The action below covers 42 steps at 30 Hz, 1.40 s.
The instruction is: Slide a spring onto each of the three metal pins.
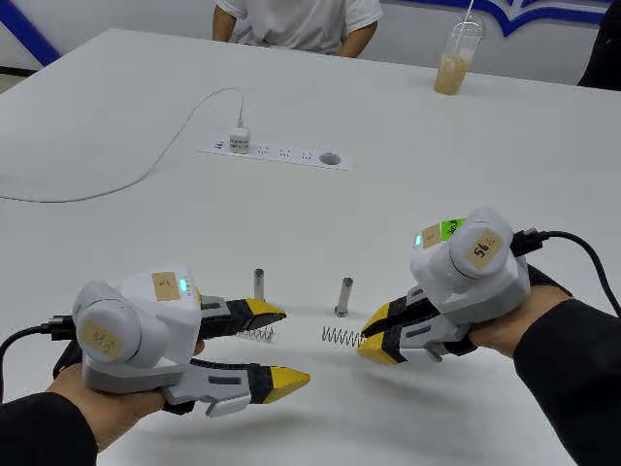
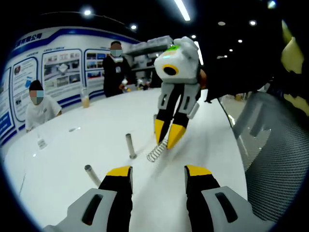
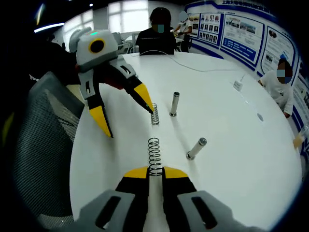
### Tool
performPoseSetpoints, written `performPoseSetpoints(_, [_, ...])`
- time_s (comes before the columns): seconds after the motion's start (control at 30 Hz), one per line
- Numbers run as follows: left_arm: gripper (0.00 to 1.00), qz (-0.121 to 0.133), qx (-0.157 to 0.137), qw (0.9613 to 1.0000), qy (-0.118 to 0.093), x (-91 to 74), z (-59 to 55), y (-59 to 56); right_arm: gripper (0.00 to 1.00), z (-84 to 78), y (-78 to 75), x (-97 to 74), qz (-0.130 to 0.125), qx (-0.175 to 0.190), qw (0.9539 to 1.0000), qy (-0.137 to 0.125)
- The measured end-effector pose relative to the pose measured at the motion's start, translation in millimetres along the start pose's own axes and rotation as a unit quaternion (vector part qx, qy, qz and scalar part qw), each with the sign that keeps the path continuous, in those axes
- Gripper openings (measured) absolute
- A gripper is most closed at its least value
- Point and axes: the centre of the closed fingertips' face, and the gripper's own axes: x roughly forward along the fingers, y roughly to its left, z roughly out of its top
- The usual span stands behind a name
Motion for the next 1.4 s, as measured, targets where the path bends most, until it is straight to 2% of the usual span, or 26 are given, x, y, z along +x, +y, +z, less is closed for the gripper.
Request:
performPoseSetpoints(0.2, [0.42,-0.013,0.015,0.9998,0.001,5.5,2.7,-6.0,0.11,14.3,14.1,-3.5,0.017,-0.027,0.9995,0.0])
performPoseSetpoints(0.43, [0.35,-0.024,0.031,0.9992,0.0,7.5,4.6,-11.6,0.11,21.4,24.3,-4.3,0.032,-0.048,0.9983,0.008])
performPoseSetpoints(0.77, [0.2,-0.041,0.054,0.9977,-0.003,9.3,6.7,-20.1,0.11,22.3,30.6,-6.4,0.043,-0.066,0.9967,0.022])
performPoseSetpoints(1.0, [0.13,-0.042,0.063,0.9971,-0.002,8.9,6.9,-20.2,0.11,22.8,35.2,-8.1,0.049,-0.074,0.9956,0.029])
performPoseSetpoints(1.4, [0.12,-0.042,0.066,0.997,-0.002,7.6,7.0,-20.3,0.11,41.3,38.3,-19.1,0.046,-0.083,0.9954,0.011])
